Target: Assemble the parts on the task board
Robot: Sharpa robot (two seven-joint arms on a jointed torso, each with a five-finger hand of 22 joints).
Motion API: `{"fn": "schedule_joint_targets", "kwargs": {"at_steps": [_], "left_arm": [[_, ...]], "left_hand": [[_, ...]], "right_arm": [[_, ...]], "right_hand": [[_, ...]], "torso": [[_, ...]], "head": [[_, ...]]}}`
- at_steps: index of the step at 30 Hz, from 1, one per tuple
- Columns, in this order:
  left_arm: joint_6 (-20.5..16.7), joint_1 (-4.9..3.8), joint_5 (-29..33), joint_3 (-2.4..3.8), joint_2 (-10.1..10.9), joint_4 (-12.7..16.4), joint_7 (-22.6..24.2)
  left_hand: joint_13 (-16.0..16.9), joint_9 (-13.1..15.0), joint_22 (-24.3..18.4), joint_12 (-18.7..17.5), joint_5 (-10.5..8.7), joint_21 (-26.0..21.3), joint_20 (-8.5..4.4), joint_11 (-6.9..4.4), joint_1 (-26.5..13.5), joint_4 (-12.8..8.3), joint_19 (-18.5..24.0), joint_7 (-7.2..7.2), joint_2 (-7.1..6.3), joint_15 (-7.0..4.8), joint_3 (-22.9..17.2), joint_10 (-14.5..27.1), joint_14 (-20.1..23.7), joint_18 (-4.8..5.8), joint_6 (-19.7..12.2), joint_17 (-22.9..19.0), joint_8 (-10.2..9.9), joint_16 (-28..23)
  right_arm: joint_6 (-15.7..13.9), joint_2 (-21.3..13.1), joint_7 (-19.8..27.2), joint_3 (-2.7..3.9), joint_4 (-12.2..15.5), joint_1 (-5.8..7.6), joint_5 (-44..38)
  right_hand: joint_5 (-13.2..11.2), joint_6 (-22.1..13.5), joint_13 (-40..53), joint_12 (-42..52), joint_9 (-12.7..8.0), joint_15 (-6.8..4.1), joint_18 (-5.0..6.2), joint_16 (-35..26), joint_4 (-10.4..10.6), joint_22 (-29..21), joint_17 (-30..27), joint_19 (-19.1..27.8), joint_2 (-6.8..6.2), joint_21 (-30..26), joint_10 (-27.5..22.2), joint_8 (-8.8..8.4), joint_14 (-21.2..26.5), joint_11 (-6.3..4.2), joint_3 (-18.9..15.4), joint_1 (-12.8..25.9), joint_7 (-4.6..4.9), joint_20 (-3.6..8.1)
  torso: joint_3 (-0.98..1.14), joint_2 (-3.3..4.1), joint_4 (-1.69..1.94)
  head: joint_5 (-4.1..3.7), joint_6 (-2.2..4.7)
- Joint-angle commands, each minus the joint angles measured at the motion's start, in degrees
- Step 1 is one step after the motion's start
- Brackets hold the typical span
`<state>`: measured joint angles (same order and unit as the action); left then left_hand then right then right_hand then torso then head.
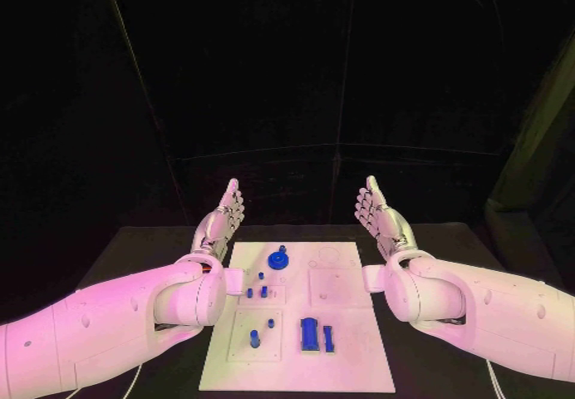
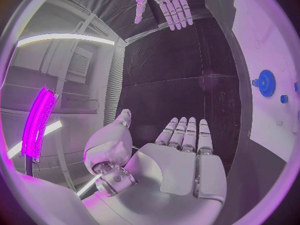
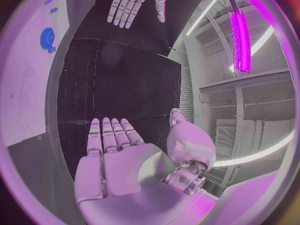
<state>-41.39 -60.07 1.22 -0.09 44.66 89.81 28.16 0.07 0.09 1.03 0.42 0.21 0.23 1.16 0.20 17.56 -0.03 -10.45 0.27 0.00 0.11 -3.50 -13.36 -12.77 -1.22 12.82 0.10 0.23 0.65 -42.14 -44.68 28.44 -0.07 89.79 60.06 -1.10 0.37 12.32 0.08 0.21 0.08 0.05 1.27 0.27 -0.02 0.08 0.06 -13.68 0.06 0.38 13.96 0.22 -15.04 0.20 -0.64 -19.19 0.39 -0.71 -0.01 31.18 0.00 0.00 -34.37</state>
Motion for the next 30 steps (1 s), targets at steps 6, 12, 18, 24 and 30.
{"fn": "schedule_joint_targets", "kwargs": {"at_steps": [6, 12, 18, 24, 30], "left_arm": [[-2.7, -0.09, -1.2, 0.09, 0.0, 0.1, 1.6], [-2.7, -0.09, -1.2, 0.09, 0.0, 0.1, 1.6], [-2.7, -0.09, -1.2, 0.09, 0.0, 0.1, 1.6], [-2.7, -0.09, -1.2, 0.09, 0.0, 0.1, 1.6], [-2.7, -0.09, -1.2, 0.09, 0.0, 0.1, 1.6]], "left_hand": [[-0.1, -0.1, -1.0, -0.4, -0.21, -0.2, -1.16, -0.20, -8.0, 0.0, 4.7, -0.27, 0.00, -0.11, 3.5, 6.1, 5.8, 1.22, -5.8, -0.1, -0.2, -0.6], [-0.1, -0.1, -1.0, -0.4, -0.21, -0.2, -1.16, -0.20, -10.1, 0.0, 5.8, -0.27, 0.00, -0.11, 3.5, 7.6, 7.3, 1.22, -7.4, -0.1, -0.2, -0.6], [-0.1, -0.1, -1.0, -0.4, -0.21, -0.2, -1.16, -0.20, -13.2, 0.0, 10.4, -0.27, 0.00, -0.11, 3.5, 13.4, 12.8, 1.22, -12.8, -0.1, -0.2, -0.6], [-0.1, -0.1, -1.0, -0.4, -0.21, -0.2, -1.16, -0.20, -17.6, 0.0, 10.4, -0.27, 0.00, -0.11, 3.5, 13.4, 12.8, 1.22, -12.8, -0.1, -0.2, -0.6], [-0.1, -0.1, -1.0, -0.4, -0.21, -0.2, -1.16, -0.20, -17.6, 0.0, 10.4, -0.27, 0.00, -0.11, 3.5, 13.4, 12.8, 1.22, -12.8, -0.1, -0.2, -0.6]], "right_arm": [[-2.0, 0.0, 1.4, 0.07, 0.2, 0.10, 1.1], [-2.0, 0.0, 1.4, 0.07, 0.2, 0.10, 1.1], [-2.0, 0.0, 1.4, 0.07, 0.2, 0.10, 1.1], [-2.0, 0.0, 1.4, 0.07, 0.2, 0.10, 1.1], [-2.0, 0.0, 1.4, 0.07, 0.2, 0.10, 1.1]], "right_hand": [[-0.4, -5.6, -0.1, -0.2, -0.1, -0.05, -1.27, -0.3, 0.0, -0.1, -0.1, 6.2, -0.06, -0.4, -6.4, -0.22, 6.9, -0.20, 0.6, 8.8, -0.39, 0.71], [-0.4, -7.0, -0.1, -0.2, -0.1, -0.05, -1.27, -0.3, 0.0, -0.1, -0.1, 7.8, -0.06, -0.4, -8.0, -0.22, 8.6, -0.20, 0.6, 10.9, -0.39, 0.71], [-0.4, -8.1, -0.1, -0.2, -0.1, -0.05, -1.27, -0.3, 0.0, -0.1, -0.1, 9.0, -0.06, -0.4, -9.2, -0.22, 9.9, -0.20, 0.6, 12.6, -0.39, 0.71], [-0.4, -12.3, -0.1, -0.2, -0.1, -0.05, -1.27, -0.3, 0.0, -0.1, -0.1, 13.7, -0.06, -0.4, -14.0, -0.22, 15.0, -0.20, 0.6, 19.2, -0.39, 0.71], [-0.4, -12.3, -0.1, -0.2, -0.1, -0.05, -1.27, -0.3, 0.0, -0.1, -0.1, 13.7, -0.06, -0.4, -14.0, -0.22, 15.0, -0.20, 0.6, 19.2, -0.39, 0.71]], "torso": [[0.01, 0.00, 0.00], [0.01, 0.00, 0.00], [0.01, 0.00, 0.00], [0.01, 0.00, 0.00], [0.01, 0.00, 0.00]], "head": [[0.00, -0.01], [0.00, -0.01], [0.00, -0.01], [0.00, -0.01], [0.00, -0.01]]}}
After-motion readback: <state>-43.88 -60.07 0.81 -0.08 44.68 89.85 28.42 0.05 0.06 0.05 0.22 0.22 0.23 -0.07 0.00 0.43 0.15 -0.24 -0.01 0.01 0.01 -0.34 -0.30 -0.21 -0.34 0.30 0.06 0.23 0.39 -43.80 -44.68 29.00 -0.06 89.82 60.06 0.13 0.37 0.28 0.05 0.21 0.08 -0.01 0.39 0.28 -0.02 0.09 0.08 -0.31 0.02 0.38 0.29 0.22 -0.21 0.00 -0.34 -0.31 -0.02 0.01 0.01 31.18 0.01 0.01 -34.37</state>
